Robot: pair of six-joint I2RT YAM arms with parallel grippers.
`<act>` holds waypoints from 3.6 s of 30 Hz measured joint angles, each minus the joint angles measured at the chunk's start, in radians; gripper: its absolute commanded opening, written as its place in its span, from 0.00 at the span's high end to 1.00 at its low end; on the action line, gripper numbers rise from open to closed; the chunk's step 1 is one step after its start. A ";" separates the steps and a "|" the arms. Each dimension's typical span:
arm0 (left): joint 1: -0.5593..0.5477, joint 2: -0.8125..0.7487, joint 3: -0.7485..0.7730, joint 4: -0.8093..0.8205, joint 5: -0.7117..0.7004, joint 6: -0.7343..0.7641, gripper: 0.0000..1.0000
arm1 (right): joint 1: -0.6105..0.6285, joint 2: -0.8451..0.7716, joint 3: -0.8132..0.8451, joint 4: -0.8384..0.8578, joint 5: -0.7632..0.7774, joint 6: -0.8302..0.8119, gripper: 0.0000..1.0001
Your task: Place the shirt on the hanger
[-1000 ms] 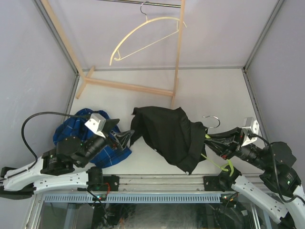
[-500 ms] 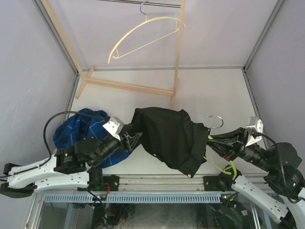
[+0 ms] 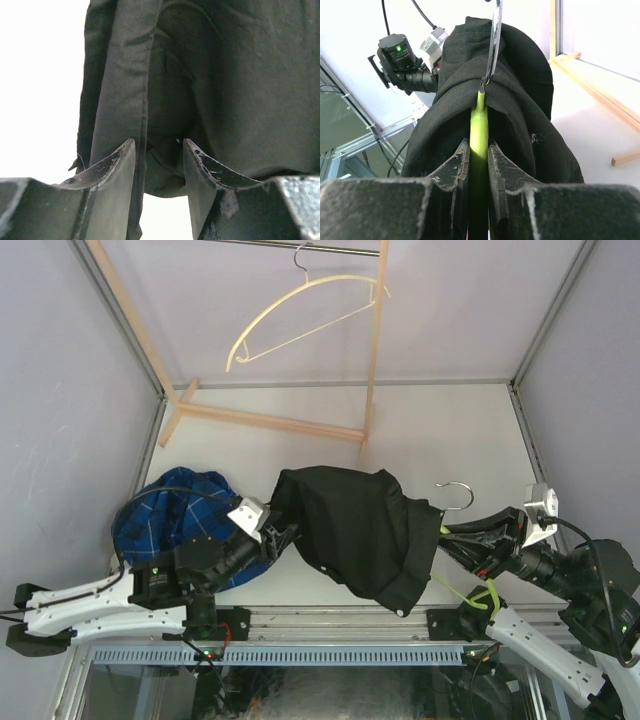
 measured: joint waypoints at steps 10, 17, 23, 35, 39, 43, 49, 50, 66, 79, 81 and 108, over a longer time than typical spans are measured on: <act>0.006 0.067 -0.014 0.052 -0.113 0.026 0.99 | 0.000 0.003 0.001 0.000 -0.033 0.026 1.00; 0.021 0.063 -0.068 0.031 -0.162 -0.031 1.00 | 0.000 -0.006 0.035 -0.034 0.031 0.021 1.00; 0.070 -0.061 -0.125 -0.043 -0.208 -0.136 1.00 | 0.000 -0.022 0.065 -0.076 0.082 0.007 1.00; 0.111 -0.173 -0.176 0.019 0.016 -0.134 0.29 | 0.002 -0.019 0.072 -0.097 0.093 -0.002 1.00; 0.111 -0.130 -0.171 0.093 0.089 -0.101 0.27 | 0.002 -0.015 0.072 -0.096 0.084 0.000 1.00; 0.111 -0.036 -0.143 0.129 0.075 -0.058 0.29 | 0.002 -0.008 0.071 -0.093 0.072 0.004 1.00; 0.112 0.124 -0.072 0.194 -0.021 -0.007 0.56 | 0.002 -0.003 0.071 -0.074 0.053 0.014 1.00; 0.114 0.146 -0.069 0.204 -0.036 0.000 0.68 | 0.002 -0.003 0.071 -0.071 0.047 0.016 1.00; 0.203 -0.052 -0.147 0.062 -0.189 -0.157 1.00 | 0.003 -0.006 0.067 -0.098 0.087 0.007 1.00; 0.258 -0.157 -0.175 -0.159 -0.291 -0.364 1.00 | 0.008 -0.022 0.066 -0.097 0.100 -0.002 1.00; 0.268 -0.132 -0.175 -0.183 -0.306 -0.393 1.00 | 0.008 -0.029 0.066 -0.096 0.100 -0.002 1.00; 0.308 -0.073 -0.108 -0.201 -0.113 -0.343 0.12 | 0.022 -0.024 0.032 -0.045 0.360 -0.014 1.00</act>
